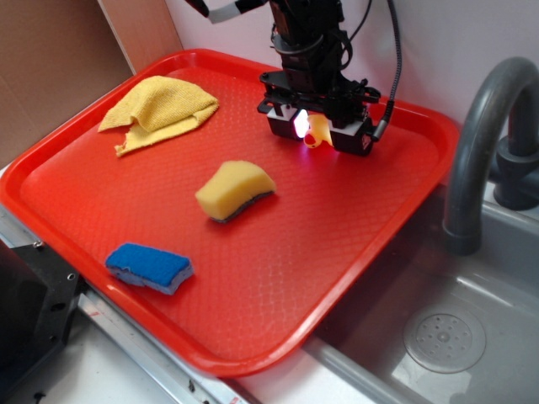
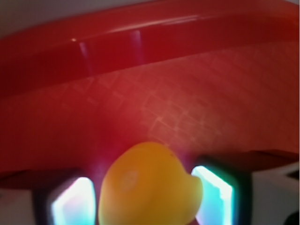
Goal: Grab the yellow duck.
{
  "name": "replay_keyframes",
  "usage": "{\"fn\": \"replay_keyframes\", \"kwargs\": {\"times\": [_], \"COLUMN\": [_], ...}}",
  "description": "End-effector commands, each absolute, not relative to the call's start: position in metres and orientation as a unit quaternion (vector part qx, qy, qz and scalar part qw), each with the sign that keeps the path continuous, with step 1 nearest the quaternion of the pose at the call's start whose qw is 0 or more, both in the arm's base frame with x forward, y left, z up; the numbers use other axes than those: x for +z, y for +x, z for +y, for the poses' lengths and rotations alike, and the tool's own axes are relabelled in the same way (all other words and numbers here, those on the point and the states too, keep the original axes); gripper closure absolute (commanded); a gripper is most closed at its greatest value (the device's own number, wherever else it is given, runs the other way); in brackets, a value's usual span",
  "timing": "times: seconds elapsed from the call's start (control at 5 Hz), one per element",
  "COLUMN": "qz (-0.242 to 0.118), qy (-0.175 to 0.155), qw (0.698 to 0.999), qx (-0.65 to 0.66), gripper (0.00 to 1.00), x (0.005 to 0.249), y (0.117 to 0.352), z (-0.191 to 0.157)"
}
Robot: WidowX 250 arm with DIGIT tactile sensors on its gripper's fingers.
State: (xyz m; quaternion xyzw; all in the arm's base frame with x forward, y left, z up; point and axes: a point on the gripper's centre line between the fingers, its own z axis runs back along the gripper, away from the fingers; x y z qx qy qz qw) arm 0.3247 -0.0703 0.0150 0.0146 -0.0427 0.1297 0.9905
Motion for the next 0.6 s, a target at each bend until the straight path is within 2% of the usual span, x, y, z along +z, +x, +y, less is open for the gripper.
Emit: {"fn": "replay_keyframes", "kwargs": {"times": [0.0,0.2,0.4], "qz": [-0.033,0.0,-0.041], "qy": [0.014,-0.029,-0.03], "qw": [0.99,0.993,0.988], "qx": [0.134,0.115,0.143], "gripper": [1.0,1.0,1.0], "x": [0.026,0.076,0.125], "y": [0.306,0.29,0.259], "z": [-0.057,-0.049,-0.048]}}
